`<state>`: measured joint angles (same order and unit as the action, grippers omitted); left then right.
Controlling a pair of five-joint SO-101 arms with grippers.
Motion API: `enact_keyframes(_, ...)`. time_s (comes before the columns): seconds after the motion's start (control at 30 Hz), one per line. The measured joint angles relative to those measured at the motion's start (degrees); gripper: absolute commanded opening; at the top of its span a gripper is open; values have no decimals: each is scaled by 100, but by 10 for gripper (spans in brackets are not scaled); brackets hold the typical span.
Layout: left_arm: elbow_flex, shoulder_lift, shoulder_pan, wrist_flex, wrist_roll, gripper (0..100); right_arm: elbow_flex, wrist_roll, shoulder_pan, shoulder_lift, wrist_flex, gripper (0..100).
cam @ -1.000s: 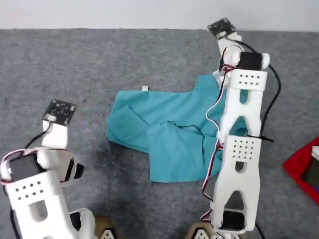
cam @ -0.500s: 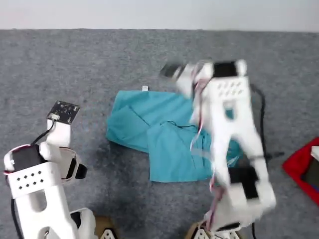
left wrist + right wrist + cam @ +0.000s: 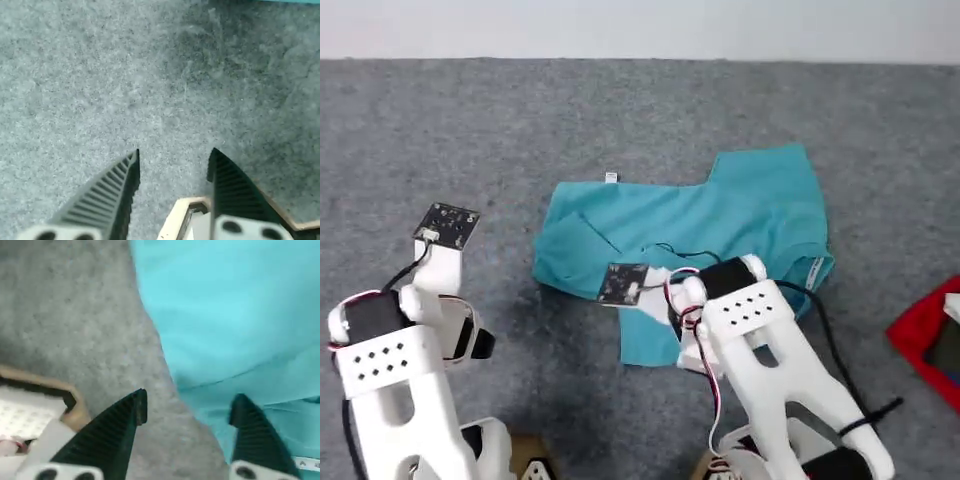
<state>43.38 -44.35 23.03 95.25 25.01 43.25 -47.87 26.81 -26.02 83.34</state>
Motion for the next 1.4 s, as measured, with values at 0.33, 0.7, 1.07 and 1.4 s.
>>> enact_keyframes(0.33, 0, 0, 0, 0, 0, 209, 18, 132, 589, 1723, -809, 226)
enact_keyframes(0.7, 0, 0, 35, 0, -9, 209, -1248, 132, 53, 3376, -914, 11)
enact_keyframes(1.07, 0, 53, 536, 0, 0, 209, -2251, -343, -686, 3314, 484, 9)
enact_keyframes(1.4, 0, 53, 589, 0, -9, 209, -2321, -2101, -1793, 2154, 1714, 9)
